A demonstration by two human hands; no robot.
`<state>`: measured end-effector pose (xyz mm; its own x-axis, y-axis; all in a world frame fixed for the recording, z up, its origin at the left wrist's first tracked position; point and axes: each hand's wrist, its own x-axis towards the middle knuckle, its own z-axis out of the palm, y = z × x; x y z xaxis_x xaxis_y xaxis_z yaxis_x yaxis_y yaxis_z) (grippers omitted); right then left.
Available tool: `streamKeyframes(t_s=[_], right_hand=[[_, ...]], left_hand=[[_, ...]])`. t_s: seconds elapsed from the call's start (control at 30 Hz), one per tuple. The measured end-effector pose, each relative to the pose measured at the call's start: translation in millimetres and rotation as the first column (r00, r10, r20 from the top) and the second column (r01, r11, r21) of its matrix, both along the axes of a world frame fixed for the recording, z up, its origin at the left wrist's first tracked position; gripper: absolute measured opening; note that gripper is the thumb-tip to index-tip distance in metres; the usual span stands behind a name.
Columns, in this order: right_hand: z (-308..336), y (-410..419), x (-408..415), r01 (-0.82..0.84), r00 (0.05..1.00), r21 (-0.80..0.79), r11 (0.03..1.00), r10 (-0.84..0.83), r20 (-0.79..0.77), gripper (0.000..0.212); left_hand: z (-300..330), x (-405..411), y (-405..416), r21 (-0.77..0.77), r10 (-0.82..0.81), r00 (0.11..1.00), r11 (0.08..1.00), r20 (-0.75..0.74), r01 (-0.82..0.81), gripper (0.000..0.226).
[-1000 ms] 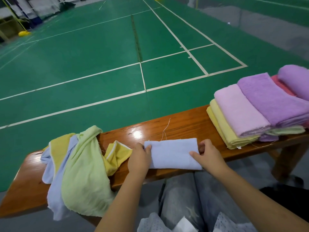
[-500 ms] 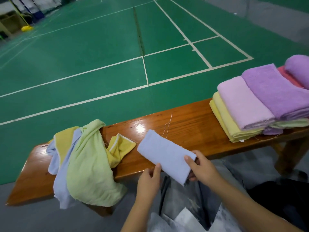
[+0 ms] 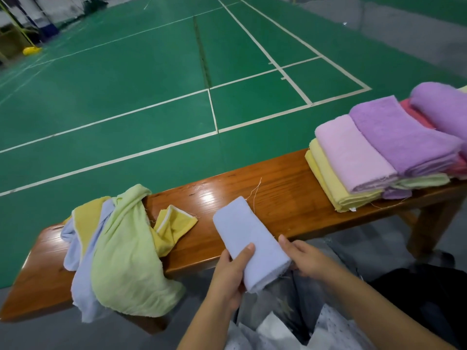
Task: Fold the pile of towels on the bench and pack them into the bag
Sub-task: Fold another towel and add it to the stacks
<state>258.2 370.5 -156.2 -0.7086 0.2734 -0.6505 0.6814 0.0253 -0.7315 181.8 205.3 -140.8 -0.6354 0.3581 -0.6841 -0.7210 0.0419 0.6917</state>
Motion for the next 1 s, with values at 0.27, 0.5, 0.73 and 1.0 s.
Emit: streamKeyframes(t_s=[0.27,0.5,0.73,1.0], right_hand=[[28.2,13.3,3.2,0.143,0.966,-0.694,0.706,-0.251,-0.056,0.066],[68.0,43.2,18.7,0.156,0.917,-0.378,0.912,-0.276,-0.288,0.033],[120.2,96.6,25.0,0.211,0.862,-0.041,0.977,-0.205,-0.464,0.029],[186.0,178.7,3.8,0.375,0.835,0.376,0.847,-0.133,-0.533,0.027]], left_hand=[[28.2,8.5,20.2,0.056,-0.198,0.979,0.978,-0.047,0.2,0.08],[42.7,20.3,50.1,0.152,-0.278,0.957,0.945,-0.086,0.289,0.081],[83.1,23.6,112.6,0.265,-0.316,0.916,0.887,-0.248,0.377,0.065],[142.2,-11.7,213.4,0.214,-0.35,0.848,0.863,-0.399,0.457,0.051]])
